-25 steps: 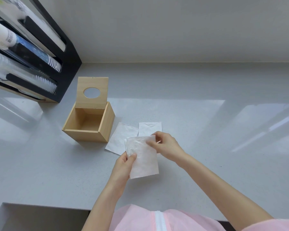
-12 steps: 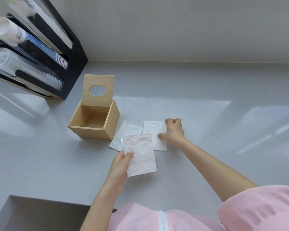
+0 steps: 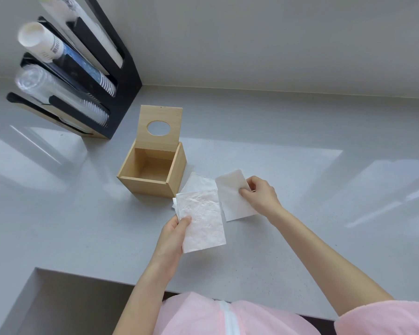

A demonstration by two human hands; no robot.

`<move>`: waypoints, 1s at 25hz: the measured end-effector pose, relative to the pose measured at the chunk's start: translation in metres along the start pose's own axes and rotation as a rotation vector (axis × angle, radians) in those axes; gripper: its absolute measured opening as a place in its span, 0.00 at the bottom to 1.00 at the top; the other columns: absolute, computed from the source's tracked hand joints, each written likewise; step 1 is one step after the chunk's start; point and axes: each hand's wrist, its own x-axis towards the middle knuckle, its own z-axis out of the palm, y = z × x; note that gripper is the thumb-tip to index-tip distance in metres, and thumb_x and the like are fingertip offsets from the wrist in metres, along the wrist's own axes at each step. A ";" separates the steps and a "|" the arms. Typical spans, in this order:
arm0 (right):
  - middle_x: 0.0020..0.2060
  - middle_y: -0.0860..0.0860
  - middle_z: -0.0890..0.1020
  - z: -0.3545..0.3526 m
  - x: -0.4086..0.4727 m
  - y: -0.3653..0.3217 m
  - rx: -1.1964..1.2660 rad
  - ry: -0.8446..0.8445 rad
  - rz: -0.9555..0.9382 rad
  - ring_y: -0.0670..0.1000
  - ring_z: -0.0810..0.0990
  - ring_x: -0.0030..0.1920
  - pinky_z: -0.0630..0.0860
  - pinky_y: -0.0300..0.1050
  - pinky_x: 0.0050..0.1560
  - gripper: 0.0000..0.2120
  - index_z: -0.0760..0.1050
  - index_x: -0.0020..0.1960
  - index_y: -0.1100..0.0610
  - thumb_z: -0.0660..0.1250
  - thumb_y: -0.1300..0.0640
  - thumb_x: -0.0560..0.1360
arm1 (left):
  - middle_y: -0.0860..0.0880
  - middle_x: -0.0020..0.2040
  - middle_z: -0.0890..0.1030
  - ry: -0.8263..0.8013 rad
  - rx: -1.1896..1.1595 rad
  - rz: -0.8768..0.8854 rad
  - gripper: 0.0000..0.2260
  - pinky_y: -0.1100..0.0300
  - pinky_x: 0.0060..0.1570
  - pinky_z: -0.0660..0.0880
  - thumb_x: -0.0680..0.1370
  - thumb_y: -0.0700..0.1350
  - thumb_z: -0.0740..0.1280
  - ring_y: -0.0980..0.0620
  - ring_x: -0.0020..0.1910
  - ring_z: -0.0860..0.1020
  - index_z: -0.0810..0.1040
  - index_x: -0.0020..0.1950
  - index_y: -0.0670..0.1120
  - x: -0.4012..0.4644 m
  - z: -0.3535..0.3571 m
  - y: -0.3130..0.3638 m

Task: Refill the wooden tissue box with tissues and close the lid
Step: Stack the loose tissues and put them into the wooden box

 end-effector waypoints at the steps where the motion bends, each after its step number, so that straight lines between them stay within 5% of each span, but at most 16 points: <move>1: 0.39 0.47 0.75 0.001 -0.006 -0.005 0.051 0.005 -0.015 0.51 0.72 0.43 0.66 0.37 0.32 0.01 0.71 0.44 0.54 0.61 0.58 0.74 | 0.50 0.48 0.84 0.000 -0.004 0.000 0.10 0.58 0.45 0.77 0.79 0.42 0.57 0.53 0.46 0.82 0.78 0.50 0.49 0.000 -0.004 0.002; 8: 0.38 0.49 0.77 0.006 -0.052 -0.049 0.467 0.054 -0.105 0.47 0.74 0.38 0.68 0.38 0.36 0.05 0.73 0.41 0.51 0.63 0.58 0.75 | 0.50 0.47 0.84 -0.011 0.018 0.004 0.09 0.58 0.45 0.77 0.79 0.44 0.57 0.53 0.46 0.82 0.78 0.50 0.49 0.002 -0.027 0.014; 11: 0.37 0.47 0.79 0.026 -0.068 -0.056 0.610 -0.108 -0.074 0.45 0.77 0.37 0.71 0.36 0.35 0.06 0.75 0.41 0.52 0.63 0.60 0.75 | 0.47 0.50 0.83 -0.025 -0.011 -0.012 0.10 0.56 0.47 0.77 0.79 0.44 0.57 0.50 0.48 0.81 0.77 0.54 0.46 0.004 -0.036 0.018; 15: 0.35 0.46 0.79 0.063 -0.080 -0.051 0.499 -0.203 -0.013 0.44 0.75 0.35 0.69 0.31 0.31 0.07 0.75 0.39 0.52 0.64 0.60 0.75 | 0.43 0.53 0.82 -0.060 0.014 -0.005 0.13 0.53 0.47 0.74 0.78 0.46 0.58 0.45 0.51 0.80 0.77 0.57 0.42 0.004 -0.046 0.021; 25: 0.31 0.44 0.75 0.098 -0.067 -0.053 0.349 -0.066 0.018 0.44 0.73 0.33 0.67 0.36 0.34 0.08 0.71 0.36 0.48 0.64 0.56 0.74 | 0.46 0.56 0.83 -0.169 -0.040 -0.040 0.20 0.51 0.59 0.73 0.79 0.55 0.52 0.49 0.56 0.80 0.78 0.59 0.48 0.019 -0.061 0.025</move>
